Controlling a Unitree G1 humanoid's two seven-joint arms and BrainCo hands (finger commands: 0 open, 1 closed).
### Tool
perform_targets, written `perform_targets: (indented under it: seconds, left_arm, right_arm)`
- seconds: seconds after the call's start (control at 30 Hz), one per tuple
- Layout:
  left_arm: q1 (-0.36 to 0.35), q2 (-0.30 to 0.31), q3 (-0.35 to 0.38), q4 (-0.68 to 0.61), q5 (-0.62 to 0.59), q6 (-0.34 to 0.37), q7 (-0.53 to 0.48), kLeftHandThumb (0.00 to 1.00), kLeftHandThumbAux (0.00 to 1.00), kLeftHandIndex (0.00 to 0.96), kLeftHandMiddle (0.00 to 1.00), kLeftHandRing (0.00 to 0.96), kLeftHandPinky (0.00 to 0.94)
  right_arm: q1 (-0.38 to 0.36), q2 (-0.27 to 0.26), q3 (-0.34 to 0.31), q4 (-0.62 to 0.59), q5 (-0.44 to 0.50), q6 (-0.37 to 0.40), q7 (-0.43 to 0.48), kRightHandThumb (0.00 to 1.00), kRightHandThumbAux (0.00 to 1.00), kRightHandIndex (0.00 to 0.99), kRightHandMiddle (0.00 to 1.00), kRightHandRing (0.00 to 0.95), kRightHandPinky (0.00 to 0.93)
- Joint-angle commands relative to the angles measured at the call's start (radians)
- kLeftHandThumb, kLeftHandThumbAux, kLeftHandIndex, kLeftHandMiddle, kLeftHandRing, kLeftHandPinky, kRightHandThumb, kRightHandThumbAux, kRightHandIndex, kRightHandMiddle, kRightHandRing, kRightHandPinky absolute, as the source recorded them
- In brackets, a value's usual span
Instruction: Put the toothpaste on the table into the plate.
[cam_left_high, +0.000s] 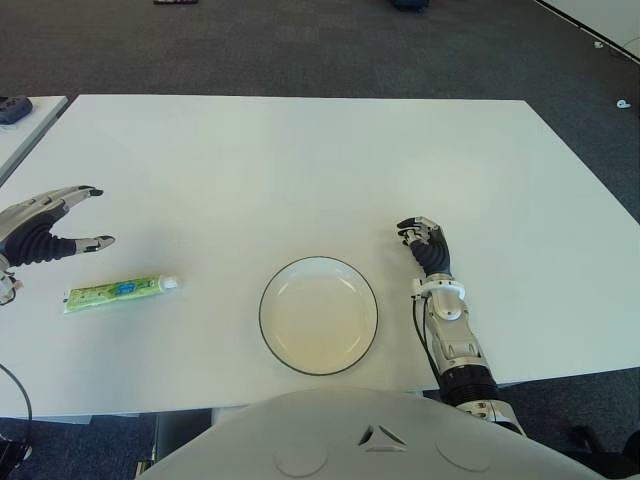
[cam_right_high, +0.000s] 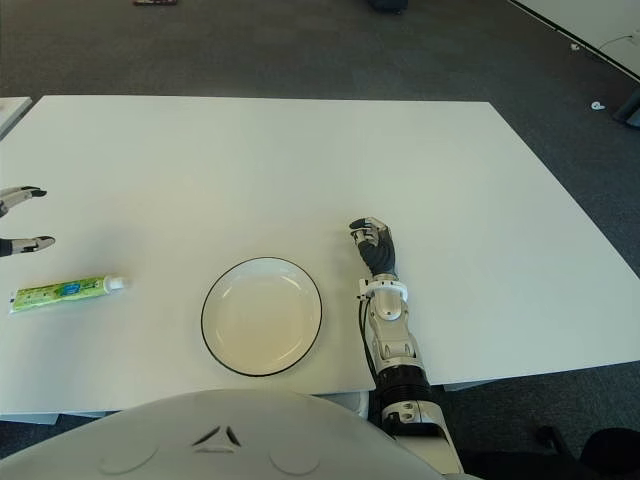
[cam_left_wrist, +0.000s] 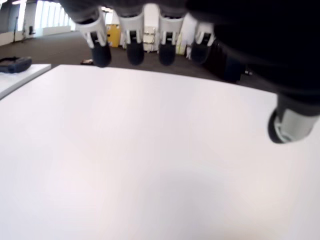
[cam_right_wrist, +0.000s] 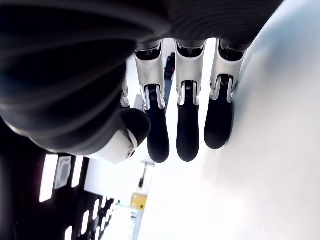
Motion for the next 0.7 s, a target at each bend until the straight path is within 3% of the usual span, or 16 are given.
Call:
perform_targets:
  seconds: [0.03, 0.17, 0.3, 0.5, 0.7]
  left_arm:
    - [0.057, -0.033, 0.048, -0.052, 0.042, -0.035, 0.053, 0.292, 0.404, 0.000, 0.000, 0.000, 0.082]
    - [0.128, -0.067, 0.093, -0.180, 0.105, -0.024, 0.074, 0.399, 0.334, 0.000, 0.000, 0.000, 0.077]
    - [0.152, -0.055, 0.101, -0.198, 0.154, -0.047, 0.075, 0.472, 0.267, 0.000, 0.000, 0.000, 0.021]
    - [0.183, -0.056, 0.104, -0.259, 0.184, -0.032, 0.030, 0.522, 0.225, 0.000, 0.000, 0.000, 0.002]
    - [0.190, -0.051, 0.076, -0.261, 0.235, -0.063, 0.036, 0.537, 0.184, 0.000, 0.000, 0.000, 0.000]
  right_arm:
    - [-0.003, 0.005, 0.005, 0.005, 0.001, 0.012, 0.008, 0.708, 0.730, 0.419, 0.429, 0.414, 0.431]
    - [-0.004, 0.005, 0.005, 0.005, 0.001, 0.012, 0.008, 0.708, 0.730, 0.419, 0.425, 0.411, 0.428]
    - [-0.001, 0.006, 0.006, 0.000, 0.001, 0.016, 0.009, 0.707, 0.730, 0.419, 0.420, 0.406, 0.425]
    - [-0.004, 0.008, 0.005, 0.008, 0.006, 0.009, 0.013, 0.708, 0.730, 0.419, 0.419, 0.406, 0.430]
    - [-0.007, 0.010, 0.004, 0.012, 0.010, 0.006, 0.017, 0.709, 0.730, 0.419, 0.424, 0.410, 0.433]
